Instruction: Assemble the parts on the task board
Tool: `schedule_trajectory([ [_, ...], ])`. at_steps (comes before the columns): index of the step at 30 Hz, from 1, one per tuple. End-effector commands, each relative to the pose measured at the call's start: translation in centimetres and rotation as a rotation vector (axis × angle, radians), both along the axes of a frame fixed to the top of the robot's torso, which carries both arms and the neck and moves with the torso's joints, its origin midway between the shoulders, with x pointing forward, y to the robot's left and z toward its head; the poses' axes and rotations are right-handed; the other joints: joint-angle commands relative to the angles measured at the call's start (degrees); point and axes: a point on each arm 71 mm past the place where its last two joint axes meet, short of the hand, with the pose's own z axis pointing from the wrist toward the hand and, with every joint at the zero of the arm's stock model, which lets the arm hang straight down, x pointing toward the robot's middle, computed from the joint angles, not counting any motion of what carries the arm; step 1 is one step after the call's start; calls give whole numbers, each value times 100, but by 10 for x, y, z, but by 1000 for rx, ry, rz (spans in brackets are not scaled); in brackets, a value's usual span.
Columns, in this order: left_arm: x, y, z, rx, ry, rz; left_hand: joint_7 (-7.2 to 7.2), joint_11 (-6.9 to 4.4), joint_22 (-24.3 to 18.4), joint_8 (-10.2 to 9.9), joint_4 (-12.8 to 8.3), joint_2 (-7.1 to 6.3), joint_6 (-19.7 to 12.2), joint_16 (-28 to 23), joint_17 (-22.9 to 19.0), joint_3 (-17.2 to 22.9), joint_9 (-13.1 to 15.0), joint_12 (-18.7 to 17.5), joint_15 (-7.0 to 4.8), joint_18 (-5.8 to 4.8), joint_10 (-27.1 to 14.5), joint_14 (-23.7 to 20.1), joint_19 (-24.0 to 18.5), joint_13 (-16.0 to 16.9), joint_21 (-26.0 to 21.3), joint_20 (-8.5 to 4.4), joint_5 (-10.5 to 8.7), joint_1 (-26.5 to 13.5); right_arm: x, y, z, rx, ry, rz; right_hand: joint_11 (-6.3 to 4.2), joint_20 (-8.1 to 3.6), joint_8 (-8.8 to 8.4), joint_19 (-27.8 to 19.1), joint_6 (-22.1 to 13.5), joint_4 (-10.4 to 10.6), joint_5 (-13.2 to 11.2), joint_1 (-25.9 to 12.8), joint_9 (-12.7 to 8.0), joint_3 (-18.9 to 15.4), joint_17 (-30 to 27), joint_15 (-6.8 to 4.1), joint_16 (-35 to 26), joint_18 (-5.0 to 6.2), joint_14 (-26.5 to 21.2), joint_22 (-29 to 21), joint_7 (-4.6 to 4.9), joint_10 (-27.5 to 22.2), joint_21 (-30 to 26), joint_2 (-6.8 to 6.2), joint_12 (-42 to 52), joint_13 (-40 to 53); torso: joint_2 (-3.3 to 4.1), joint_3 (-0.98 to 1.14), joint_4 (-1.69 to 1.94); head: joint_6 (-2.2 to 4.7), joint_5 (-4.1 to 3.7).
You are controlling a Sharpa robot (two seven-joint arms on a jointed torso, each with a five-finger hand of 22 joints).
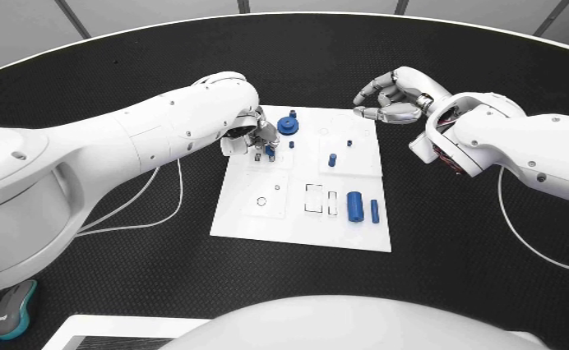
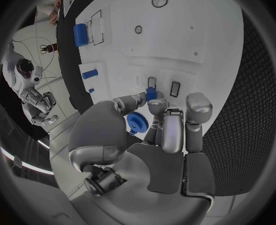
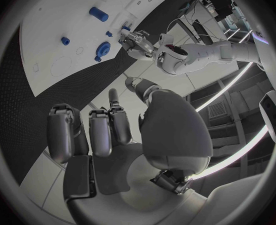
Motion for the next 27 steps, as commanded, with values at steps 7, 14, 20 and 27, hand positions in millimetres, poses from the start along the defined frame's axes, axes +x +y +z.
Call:
schedule_trajectory([
  [7,0,-1,0,-9,-8,-4,-80,9,15,27,-93,144,-39,-12,717,42,14,62,27,7,-8,383,-8,35,-10,30,22,175,0,0,0,0,1,2,-35,-44,37,167,-52,0,31,0,-8,26,774,-46,-37,60,424,714,1,2,-32,-2,0,685,-1,-3,2,-1,-7],
  [14,-4,1,0,-20,2,-28,-93,0,52,84,-123,148,11,5,743,37,46,132,23,2,52,392,10,126,10,38,19,207,0,0,0,0,0,1,-35,-44,37,167,-52,0,31,0,-8,26,774,-46,-37,60,424,714,1,2,-32,-2,0,685,-1,-9,7,-1,-13],
  [20,-10,3,-1,-17,28,-59,-111,-16,69,144,-170,132,34,16,760,38,84,169,12,0,85,399,20,166,21,40,18,243,0,-1,0,-1,0,0,-35,-44,37,167,-52,0,31,0,-8,26,774,-46,-37,60,424,714,1,2,-32,-2,0,685,-3,-6,13,2,-19],
  [27,-14,3,-1,-11,45,-80,-116,-20,74,158,-188,121,39,17,761,38,93,184,9,0,101,400,23,190,25,40,19,253,0,-1,0,-1,0,0,-35,-44,37,167,-52,0,31,0,-8,26,774,-46,-37,60,424,714,1,2,-32,-2,0,685,4,-9,4,12,-5],
])
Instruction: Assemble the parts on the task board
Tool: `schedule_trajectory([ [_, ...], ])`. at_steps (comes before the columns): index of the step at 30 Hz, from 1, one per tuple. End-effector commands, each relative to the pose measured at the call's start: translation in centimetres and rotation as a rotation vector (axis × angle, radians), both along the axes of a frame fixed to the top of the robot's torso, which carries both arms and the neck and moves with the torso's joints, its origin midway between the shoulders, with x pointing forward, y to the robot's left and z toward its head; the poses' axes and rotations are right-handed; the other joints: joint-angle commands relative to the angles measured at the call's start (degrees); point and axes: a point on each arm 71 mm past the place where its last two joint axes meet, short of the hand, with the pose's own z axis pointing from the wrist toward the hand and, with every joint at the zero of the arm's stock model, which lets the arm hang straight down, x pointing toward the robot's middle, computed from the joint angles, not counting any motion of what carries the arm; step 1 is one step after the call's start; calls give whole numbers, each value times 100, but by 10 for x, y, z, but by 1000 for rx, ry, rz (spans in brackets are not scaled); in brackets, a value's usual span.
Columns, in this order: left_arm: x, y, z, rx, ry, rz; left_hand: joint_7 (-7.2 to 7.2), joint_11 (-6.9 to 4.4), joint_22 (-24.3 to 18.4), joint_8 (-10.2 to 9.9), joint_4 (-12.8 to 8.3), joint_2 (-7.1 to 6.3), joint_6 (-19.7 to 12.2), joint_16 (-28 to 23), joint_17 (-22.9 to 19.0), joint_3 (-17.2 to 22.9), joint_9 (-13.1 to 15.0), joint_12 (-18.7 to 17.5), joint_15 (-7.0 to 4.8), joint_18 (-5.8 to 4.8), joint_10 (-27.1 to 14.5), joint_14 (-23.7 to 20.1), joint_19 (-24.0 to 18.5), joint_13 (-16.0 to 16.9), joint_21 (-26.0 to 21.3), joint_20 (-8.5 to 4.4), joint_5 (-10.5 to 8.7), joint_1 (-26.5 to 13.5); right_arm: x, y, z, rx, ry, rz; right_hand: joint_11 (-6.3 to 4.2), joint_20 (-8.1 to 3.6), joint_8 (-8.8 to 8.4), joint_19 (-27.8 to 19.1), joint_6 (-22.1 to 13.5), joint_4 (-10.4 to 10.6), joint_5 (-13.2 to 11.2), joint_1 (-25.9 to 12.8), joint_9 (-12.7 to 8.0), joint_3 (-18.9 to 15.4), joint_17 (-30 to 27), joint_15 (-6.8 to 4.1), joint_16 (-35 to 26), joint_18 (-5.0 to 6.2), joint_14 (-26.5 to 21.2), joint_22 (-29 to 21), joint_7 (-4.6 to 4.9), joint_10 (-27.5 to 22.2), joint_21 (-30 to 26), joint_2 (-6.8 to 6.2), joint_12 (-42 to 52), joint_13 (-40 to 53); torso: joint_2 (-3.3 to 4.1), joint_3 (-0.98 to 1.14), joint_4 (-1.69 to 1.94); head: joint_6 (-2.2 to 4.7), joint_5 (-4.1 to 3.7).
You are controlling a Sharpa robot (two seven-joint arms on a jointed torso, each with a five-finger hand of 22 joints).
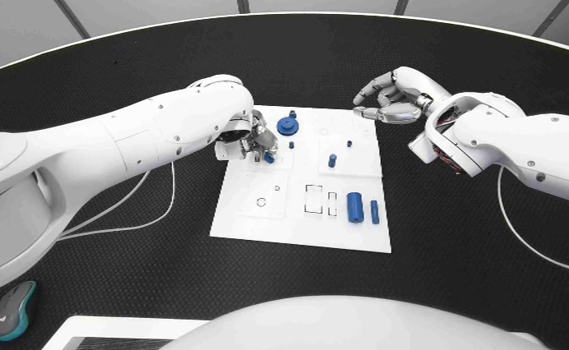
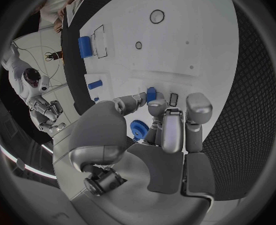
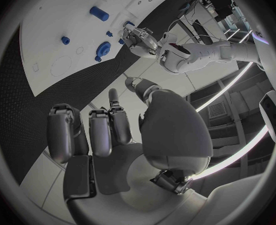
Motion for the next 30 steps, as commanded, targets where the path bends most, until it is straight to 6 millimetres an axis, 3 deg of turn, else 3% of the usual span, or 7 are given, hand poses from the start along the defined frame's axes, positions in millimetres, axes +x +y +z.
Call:
schedule_trajectory([
  [1,-1,0,0,1,0,-2,-16,-7,6,16,-137,160,13,17,763,88,11,25,1,-1,47,409,2,10,26,19,18,212,0,0,0,0,0,0,-35,-44,37,167,-52,1,31,0,-8,27,775,-46,-37,60,425,714,1,2,-32,-3,0,687,5,-1,-7,8,13],
  [30,2,-3,2,3,-49,23,-21,-11,18,48,-116,169,32,29,783,81,29,41,-4,-1,64,417,10,23,33,15,17,202,0,1,0,1,-1,2,-34,-44,41,165,-54,2,51,-2,-9,30,776,-46,-37,61,425,710,1,4,-37,-5,4,690,3,7,-8,-11,11],
])
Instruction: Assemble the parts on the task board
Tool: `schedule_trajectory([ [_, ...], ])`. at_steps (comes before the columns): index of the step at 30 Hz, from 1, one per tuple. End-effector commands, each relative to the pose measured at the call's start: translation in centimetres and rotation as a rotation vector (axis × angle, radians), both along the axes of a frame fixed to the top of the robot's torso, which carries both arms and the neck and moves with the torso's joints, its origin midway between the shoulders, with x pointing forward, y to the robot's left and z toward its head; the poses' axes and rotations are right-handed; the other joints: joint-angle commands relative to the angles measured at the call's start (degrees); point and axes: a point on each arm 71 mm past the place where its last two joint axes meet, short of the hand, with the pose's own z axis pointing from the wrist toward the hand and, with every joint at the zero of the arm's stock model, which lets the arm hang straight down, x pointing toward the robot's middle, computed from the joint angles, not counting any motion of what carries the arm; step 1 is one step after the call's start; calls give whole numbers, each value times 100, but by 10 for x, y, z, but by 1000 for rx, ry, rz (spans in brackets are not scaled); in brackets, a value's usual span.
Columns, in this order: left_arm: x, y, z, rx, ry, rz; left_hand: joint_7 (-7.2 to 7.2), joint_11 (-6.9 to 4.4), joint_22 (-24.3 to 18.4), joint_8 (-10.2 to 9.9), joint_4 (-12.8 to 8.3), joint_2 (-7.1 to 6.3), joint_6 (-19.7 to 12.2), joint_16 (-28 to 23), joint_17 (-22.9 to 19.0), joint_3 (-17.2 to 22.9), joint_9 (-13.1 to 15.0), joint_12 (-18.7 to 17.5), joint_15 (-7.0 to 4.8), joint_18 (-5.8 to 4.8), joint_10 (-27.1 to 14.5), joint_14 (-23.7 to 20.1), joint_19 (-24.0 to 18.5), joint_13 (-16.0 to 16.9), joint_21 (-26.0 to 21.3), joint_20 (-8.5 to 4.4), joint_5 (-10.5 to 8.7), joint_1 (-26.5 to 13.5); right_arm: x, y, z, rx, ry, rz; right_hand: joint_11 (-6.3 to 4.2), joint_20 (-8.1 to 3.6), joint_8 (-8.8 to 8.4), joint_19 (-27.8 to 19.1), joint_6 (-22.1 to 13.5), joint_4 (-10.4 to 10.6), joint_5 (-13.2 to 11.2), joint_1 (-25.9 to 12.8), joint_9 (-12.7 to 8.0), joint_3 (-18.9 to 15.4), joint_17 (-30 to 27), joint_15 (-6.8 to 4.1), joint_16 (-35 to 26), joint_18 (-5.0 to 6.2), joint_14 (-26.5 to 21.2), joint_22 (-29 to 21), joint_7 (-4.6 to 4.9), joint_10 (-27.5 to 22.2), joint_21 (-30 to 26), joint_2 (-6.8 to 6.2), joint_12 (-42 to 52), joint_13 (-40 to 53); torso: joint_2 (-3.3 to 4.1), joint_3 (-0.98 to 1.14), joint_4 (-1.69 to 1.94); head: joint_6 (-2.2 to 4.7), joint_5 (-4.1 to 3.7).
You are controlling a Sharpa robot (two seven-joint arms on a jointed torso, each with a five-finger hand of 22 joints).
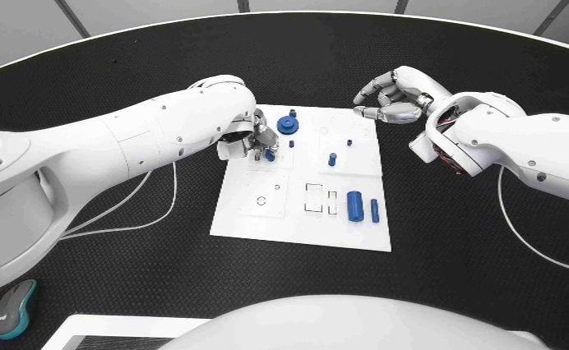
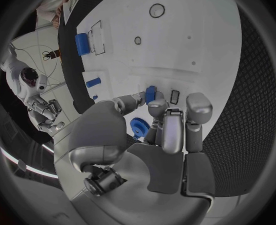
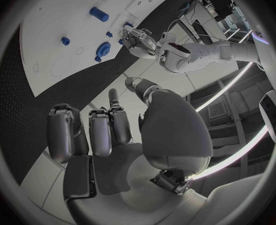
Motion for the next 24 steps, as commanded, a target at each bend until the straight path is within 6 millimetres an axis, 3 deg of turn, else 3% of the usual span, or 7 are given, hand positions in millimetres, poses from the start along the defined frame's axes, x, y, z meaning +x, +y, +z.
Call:
schedule_trajectory([
  [1,0,0,0,0,0,0,-33,-13,4,-14,-92,186,0,29,784,105,5,25,-4,-2,25,417,10,8,33,15,30,185,0,0,0,0,0,0,-34,-44,19,165,-54,2,11,-2,-9,31,777,-46,-37,61,425,710,2,4,-37,-5,3,691,-5,0,-1,0,0],
  [24,0,-4,3,29,-67,-32,-39,-18,7,1,-86,187,-1,33,789,108,15,28,-8,-2,28,420,14,6,36,12,31,185,0,0,-1,0,2,2,-35,-44,27,166,-58,0,39,-1,-11,39,778,-46,-38,61,425,713,2,8,-36,-8,8,695,-5,2,-4,6,4],
])
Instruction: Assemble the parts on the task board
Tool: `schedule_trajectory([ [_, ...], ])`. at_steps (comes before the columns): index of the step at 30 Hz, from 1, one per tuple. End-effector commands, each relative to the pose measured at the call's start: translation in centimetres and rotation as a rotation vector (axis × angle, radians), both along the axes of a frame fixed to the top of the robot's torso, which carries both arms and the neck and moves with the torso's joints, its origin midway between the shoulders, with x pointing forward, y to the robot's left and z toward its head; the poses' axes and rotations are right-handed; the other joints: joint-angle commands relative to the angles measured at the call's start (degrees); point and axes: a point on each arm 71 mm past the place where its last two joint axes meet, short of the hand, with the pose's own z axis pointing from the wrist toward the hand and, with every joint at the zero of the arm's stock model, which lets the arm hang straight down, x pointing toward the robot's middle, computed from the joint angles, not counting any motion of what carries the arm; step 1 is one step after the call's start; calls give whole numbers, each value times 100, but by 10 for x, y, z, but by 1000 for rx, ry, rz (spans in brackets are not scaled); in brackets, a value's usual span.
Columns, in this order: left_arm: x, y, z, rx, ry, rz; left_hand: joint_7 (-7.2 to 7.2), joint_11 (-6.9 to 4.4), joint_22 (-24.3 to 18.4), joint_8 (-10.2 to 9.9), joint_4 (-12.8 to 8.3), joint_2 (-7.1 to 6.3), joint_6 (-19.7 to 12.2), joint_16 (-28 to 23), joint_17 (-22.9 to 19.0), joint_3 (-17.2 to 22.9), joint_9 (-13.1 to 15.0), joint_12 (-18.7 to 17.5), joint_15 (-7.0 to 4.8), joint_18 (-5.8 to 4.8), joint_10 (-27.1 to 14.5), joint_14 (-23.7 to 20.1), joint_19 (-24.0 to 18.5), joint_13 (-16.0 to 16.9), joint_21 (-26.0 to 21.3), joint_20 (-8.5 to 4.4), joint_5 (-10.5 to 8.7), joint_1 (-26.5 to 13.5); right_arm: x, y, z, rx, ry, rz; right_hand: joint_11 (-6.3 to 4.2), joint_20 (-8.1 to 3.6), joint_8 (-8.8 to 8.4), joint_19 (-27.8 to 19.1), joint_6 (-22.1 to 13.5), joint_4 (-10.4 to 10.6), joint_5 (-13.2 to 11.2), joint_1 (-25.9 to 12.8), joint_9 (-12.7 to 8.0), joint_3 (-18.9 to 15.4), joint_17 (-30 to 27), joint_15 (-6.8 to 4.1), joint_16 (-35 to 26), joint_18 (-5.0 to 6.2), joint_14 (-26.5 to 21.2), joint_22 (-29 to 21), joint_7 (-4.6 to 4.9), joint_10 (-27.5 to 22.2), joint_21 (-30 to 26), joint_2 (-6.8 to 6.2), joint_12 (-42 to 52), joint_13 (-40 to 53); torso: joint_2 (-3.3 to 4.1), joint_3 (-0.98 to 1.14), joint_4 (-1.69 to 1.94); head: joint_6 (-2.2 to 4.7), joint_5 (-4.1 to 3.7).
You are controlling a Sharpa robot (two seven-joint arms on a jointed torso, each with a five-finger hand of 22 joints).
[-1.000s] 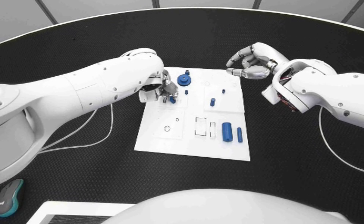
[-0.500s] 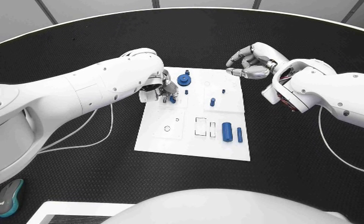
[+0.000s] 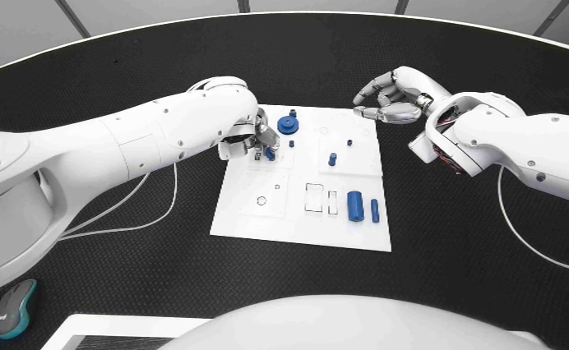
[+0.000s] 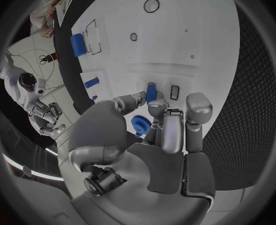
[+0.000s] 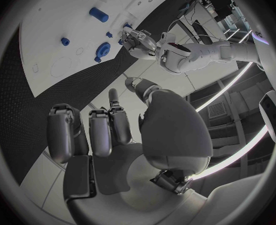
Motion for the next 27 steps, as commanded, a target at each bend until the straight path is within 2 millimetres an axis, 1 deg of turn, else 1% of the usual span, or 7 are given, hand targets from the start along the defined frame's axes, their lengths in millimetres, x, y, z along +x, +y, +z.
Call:
schedule_trajectory([
  [1,0,-1,0,8,-3,-11,-39,-20,1,29,-75,196,-3,33,790,119,10,28,-8,-1,28,420,14,7,36,13,18,176,0,0,0,0,1,0,-35,-44,27,166,-37,0,39,-1,-7,39,776,-46,-38,61,425,713,-19,7,-36,-8,8,696,1,3,-5,6,0],
  [4,-1,-2,0,12,4,-19,-39,-20,1,29,-75,196,-3,33,790,119,10,28,-8,-1,28,420,14,7,36,13,18,176,0,0,0,0,1,0,-35,-44,27,166,-37,0,39,-1,-7,39,776,-46,-38,61,425,713,-19,7,-36,-8,8,696,0,2,-3,1,0],
  [8,-2,-2,-1,11,14,-25,-40,-21,9,31,-75,194,-4,36,795,120,12,26,-9,-3,25,422,18,1,40,12,18,176,0,0,-1,-1,3,1,-35,-44,27,166,-37,0,39,-1,-7,39,776,-46,-38,61,425,713,-19,7,-36,-8,8,696,-3,5,-3,-4,1],
  [15,-2,-2,-1,7,12,-22,-42,-22,9,34,-75,191,-5,41,805,120,14,27,-10,-3,26,425,18,1,40,11,18,176,0,0,-1,-1,3,1,-35,-44,27,166,-37,0,39,-1,-7,39,776,-46,-38,61,425,713,-19,7,-36,-8,8,696,-1,1,-2,4,-8],
  [22,-1,-1,0,-15,6,7,-43,-24,15,37,-75,183,-7,47,815,119,15,33,-11,-3,34,429,22,14,43,9,18,173,0,0,-1,-1,3,1,-35,-44,27,166,-37,0,39,-1,-7,39,776,-46,-38,61,425,713,-19,7,-36,-8,8,696,-2,3,4,10,-12],
  [27,-1,0,0,-22,8,16,-46,-27,19,24,-81,119,-25,50,818,101,5,35,-16,-3,37,432,27,12,46,1,19,157,0,0,-2,-1,3,1,-34,-45,33,164,-39,2,57,-3,-8,45,769,-46,-43,62,423,708,-19,2,-42,-9,1,689,-4,2,0,6,-5],
])
